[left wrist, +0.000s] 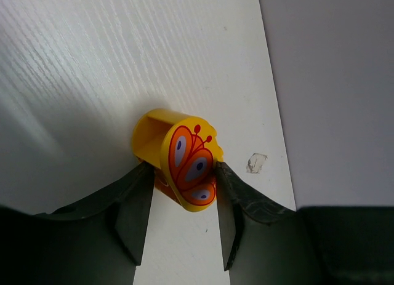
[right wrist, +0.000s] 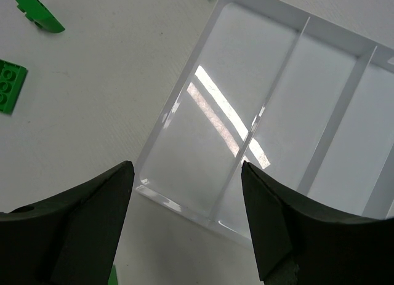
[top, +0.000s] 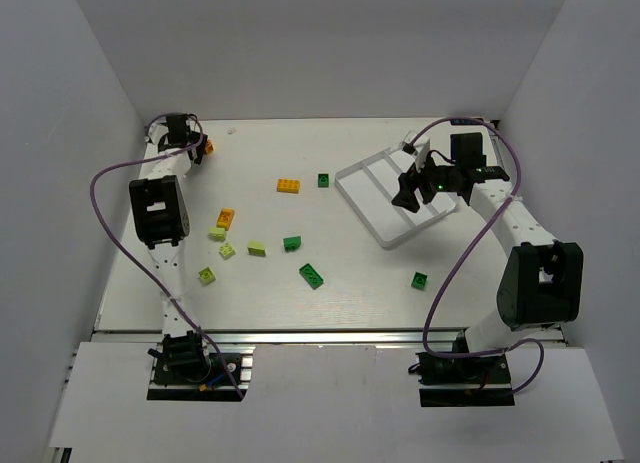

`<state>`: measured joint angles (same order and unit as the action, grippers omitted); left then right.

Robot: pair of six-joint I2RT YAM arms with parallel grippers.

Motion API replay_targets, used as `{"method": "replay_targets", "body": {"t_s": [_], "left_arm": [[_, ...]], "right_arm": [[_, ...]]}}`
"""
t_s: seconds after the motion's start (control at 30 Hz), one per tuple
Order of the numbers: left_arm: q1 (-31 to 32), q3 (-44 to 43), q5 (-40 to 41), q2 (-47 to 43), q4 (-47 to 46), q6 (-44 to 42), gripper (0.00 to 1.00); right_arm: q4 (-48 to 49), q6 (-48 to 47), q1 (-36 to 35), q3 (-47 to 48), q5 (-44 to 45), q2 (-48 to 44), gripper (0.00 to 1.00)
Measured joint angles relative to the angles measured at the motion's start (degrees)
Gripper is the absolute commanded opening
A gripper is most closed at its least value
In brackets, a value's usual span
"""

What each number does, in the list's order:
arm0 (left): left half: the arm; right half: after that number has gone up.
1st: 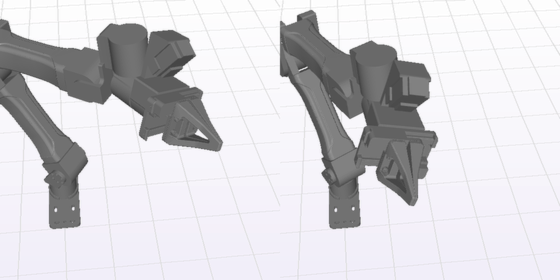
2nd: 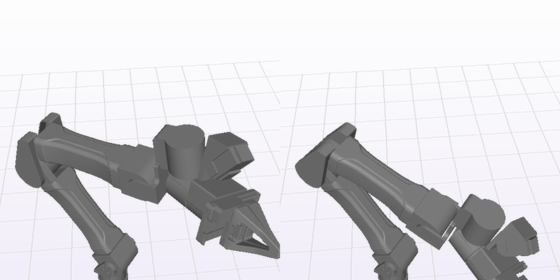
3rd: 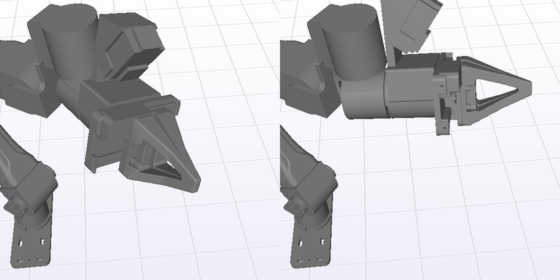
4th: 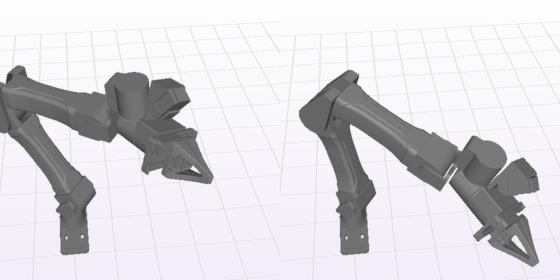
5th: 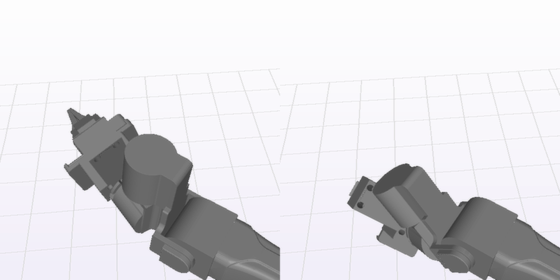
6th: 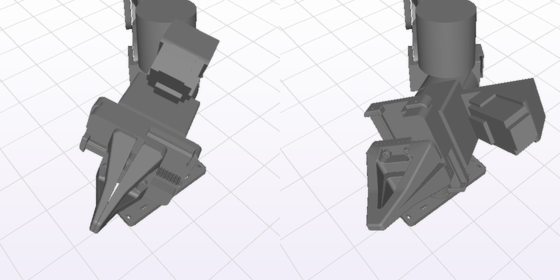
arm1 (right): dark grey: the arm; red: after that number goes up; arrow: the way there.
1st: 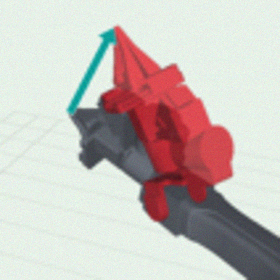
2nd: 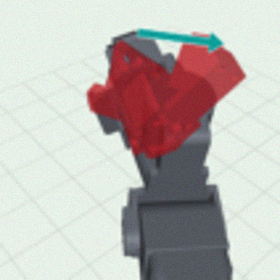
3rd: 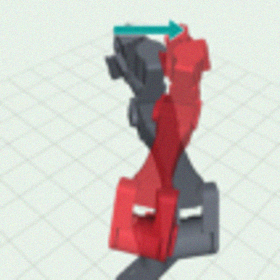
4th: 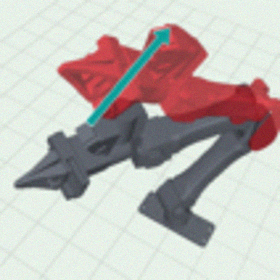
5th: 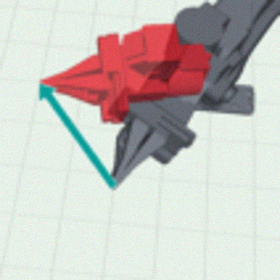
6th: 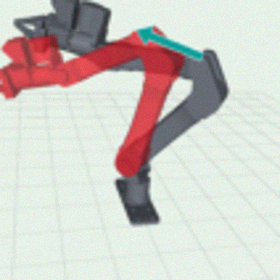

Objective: Sort the legos into containers by color

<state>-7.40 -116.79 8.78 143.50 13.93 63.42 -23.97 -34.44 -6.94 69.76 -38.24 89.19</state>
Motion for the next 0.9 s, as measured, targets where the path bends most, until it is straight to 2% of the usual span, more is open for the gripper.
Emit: {"method": "replay_targets", "body": {"t_s": [0.57,0.63,0.73,0.9], "left_arm": [[0.31,18.05,-8.09,-9.53,-8.0,-7.89,0.52],[0.46,22.75,-8.35,-12.39,-9.35,-8.26,0.57],[0.46,27.41,-8.59,-15.34,-11.76,-8.7,0.69],[0.5,28.87,-7.96,-16.61,-12.94,-8.76,0.76]], "right_arm": [[0.5,0.02,0.0,-1.38,0.22,-1.51,0.76],[0.63,0.0,0.0,-1.57,0.2,-1.68,0.76],[0.74,-0.04,0.0,-2.36,0.2,-2.19,0.76],[1.05,-0.09,0.0,-3.02,0.17,-2.47,0.76]]}}
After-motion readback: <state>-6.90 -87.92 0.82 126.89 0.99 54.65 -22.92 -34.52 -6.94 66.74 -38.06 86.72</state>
